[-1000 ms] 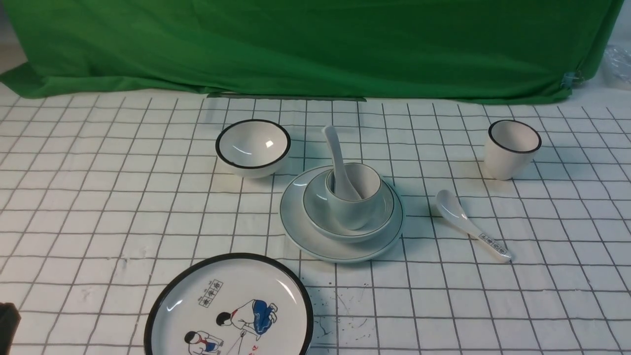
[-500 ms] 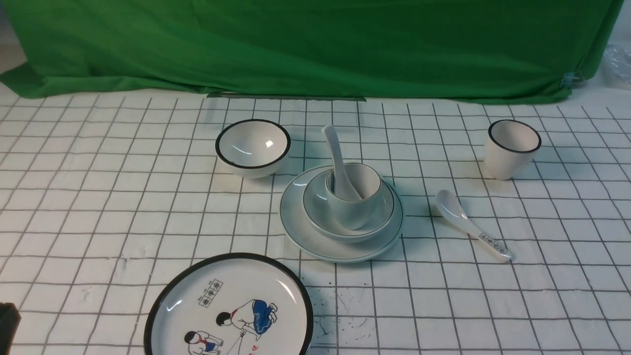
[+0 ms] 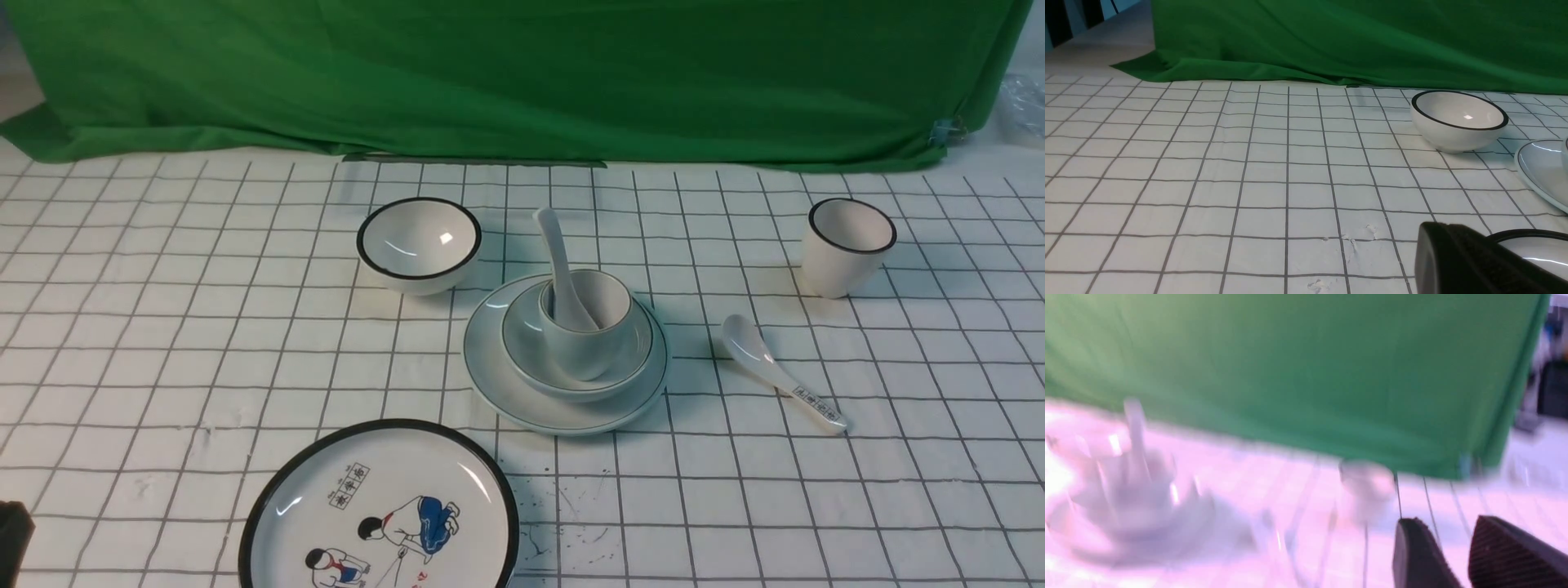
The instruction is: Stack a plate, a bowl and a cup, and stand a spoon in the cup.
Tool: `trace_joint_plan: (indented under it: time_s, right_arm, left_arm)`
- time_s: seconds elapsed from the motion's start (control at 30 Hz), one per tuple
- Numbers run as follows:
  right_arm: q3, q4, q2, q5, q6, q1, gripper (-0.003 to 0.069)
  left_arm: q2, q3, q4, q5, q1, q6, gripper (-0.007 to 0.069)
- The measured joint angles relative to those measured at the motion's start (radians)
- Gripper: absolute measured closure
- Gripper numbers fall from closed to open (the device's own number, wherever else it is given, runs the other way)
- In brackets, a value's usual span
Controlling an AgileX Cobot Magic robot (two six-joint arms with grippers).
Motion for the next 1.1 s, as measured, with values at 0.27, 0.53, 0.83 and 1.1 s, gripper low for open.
trace_joint_plan:
  time_s: [0.27,0.53,0.83,1.1]
  right_arm:
    - [0.077,-0.007,-0.085,0.179,0.013,-0.131,0.0421]
    - [0.077,-0.008,-0.087,0.187,0.073,-0.131,0.0421]
    - [0.077,-0.008,-0.087,0.187,0.079,-0.131,0.0421]
    - [0.077,-0.008,-0.087,0.187,0.098,-0.131,0.0421]
  left_arm:
    - [-0.001,0.000,0.007,-0.005,0.000,0.002,0.0622]
    - [-0.001,0.000,0.024,-0.002,0.000,0.002,0.0622]
    - [-0.001,0.000,0.024,-0.002,0.000,0.002,0.0622]
    - [-0.001,0.000,0.025,-0.002,0.000,0.002,0.0622]
